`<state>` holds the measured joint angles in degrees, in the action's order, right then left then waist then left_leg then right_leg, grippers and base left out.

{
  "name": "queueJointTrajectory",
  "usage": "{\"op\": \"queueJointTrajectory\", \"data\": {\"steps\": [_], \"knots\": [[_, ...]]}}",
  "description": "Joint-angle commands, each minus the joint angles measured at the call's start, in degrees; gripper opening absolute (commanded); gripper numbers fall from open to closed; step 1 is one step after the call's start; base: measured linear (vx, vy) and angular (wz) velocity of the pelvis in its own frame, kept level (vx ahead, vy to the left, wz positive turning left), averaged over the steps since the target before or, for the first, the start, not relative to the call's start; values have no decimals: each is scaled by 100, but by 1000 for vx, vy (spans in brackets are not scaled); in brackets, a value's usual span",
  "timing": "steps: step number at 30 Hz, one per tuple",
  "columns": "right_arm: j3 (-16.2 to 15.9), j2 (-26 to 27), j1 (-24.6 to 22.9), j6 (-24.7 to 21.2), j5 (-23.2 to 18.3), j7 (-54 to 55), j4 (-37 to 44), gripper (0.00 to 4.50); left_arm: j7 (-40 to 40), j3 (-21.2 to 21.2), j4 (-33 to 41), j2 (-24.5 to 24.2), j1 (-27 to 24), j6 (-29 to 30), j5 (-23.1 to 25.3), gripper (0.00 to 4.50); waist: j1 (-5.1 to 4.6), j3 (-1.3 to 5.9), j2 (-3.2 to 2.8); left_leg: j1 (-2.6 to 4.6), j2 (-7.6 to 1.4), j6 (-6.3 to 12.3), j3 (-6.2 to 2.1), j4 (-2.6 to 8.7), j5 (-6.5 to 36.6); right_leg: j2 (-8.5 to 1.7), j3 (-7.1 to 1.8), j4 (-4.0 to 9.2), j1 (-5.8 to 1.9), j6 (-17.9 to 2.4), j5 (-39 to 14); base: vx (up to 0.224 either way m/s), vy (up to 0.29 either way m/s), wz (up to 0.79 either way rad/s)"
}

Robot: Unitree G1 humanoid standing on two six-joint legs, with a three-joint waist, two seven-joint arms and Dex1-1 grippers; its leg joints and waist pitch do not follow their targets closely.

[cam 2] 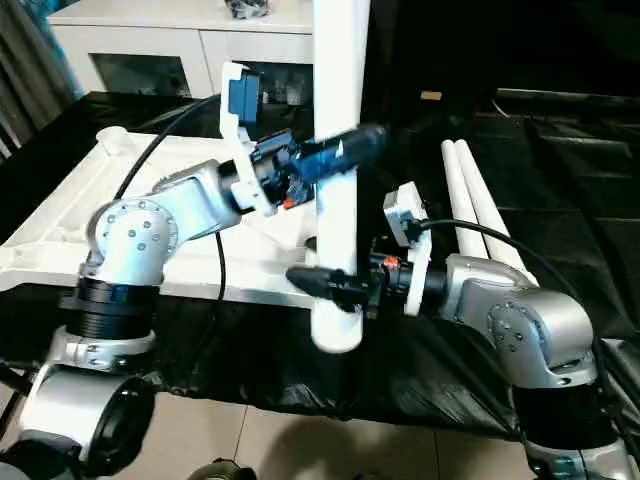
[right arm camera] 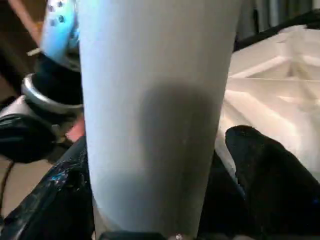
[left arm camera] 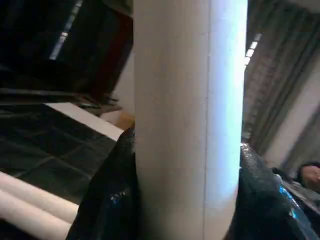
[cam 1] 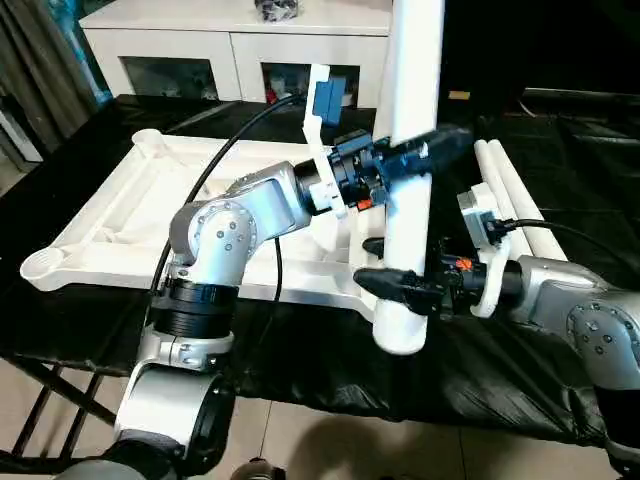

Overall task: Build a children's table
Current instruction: Pick table leg

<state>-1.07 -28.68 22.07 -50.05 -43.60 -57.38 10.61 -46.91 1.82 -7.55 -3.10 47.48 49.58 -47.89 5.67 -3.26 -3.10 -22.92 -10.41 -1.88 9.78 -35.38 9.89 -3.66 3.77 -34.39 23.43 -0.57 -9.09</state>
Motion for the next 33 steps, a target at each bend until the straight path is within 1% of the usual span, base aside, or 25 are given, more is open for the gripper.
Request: {"op": "queueJointTrajectory", "data": {"steps": [1,5,9,12,14,16,17,22,23,26,27,28,29,31,32,33], "knots": [[-18,-152,47,-69,-99,-253,46,381,-300,-33,93,-66,37,206,-245,180,29,450,110,120,-206,285,-61,348,777,-410,-214,421,-342,-1020,-1662,0,0,0],[-90,-324,43,-61,-154,-585,36,381,-552,-146,83,-165,58,258,-261,180,44,448,104,130,-216,256,-70,358,824,-405,-215,431,-327,-974,-1783,0,0,0],[-249,-560,87,-39,-66,-877,-23,381,-644,-259,-36,-209,80,232,-125,179,55,440,103,134,-217,217,-70,359,921,-409,-216,439,-328,-969,-1862,0,0,0],[-288,-593,141,-30,-36,-926,-63,381,-623,-264,-62,-182,87,228,-106,179,65,445,119,126,-216,214,-69,354,896,-413,-216,437,-330,-970,-1858,0,0,0],[-333,-604,175,-3,-16,-965,-76,381,-567,-221,-91,-134,100,242,-110,179,65,442,129,133,-216,221,-66,352,915,-412,-212,445,-320,-978,-1902,0,0,0],[-348,-598,181,3,-13,-975,-79,381,-561,-224,-107,-131,106,228,-92,179,72,440,123,137,-215,223,-64,349,922,-414,-214,450,-315,-964,-1951,0,0,0],[-363,-590,184,9,-4,-975,-83,381,-548,-229,-122,-127,109,215,-75,179,74,443,133,135,-215,225,-63,349,911,-413,-214,451,-316,-953,-1953,0,0,0],[-546,-637,150,90,96,-1061,-88,381,-469,-262,-213,-104,120,131,-22,179,82,448,130,131,-218,231,-71,354,879,-413,-213,442,-319,-922,-1905,0,0,0],[-570,-638,146,91,107,-1068,-85,354,-464,-265,-218,-100,123,130,-17,179,83,450,133,125,-219,236,-70,351,856,-415,-216,435,-322,-938,-1862,0,0,0],[-627,-650,137,101,154,-1079,-90,341,-451,-270,-224,-83,128,127,-2,179,85,447,130,124,-218,252,-69,349,856,-415,-214,432,-320,-971,-1830,0,0,0],[-633,-652,138,108,162,-1082,-94,327,-448,-269,-234,-80,133,124,7,179,86,450,131,127,-219,253,-69,349,857,-416,-214,432,-321,-970,-1832,0,0,0],[-639,-652,141,110,169,-1078,-102,327,-453,-273,-241,-82,137,119,17,179,85,446,133,125,-218,253,-69,350,865,-415,-215,435,-320,-963,-1852,0,0,0],[-640,-652,142,110,170,-1077,-104,304,-455,-274,-242,-82,137,118,19,179,83,443,137,120,-215,253,-68,351,871,-414,-215,437,-322,-952,-1875,0,0,0],[-658,-657,152,118,187,-1070,-130,302,-476,-275,-230,-80,131,122,14,179,83,445,134,122,-215,238,-71,351,879,-418,-213,445,-323,-916,-1951,0,0,0],[-661,-655,156,119,190,-1067,-138,295,-477,-271,-224,-79,128,126,12,179,83,444,132,126,-217,238,-71,353,889,-419,-212,448,-318,-909,-1977,0,0,0],[-663,-652,161,123,201,-1074,-150,282,-480,-269,-227,-77,129,125,15,179,82,446,145,129,-216,240,-67,350,889,-418,-213,452,-316,-911,-1978,0,0,0]]}}
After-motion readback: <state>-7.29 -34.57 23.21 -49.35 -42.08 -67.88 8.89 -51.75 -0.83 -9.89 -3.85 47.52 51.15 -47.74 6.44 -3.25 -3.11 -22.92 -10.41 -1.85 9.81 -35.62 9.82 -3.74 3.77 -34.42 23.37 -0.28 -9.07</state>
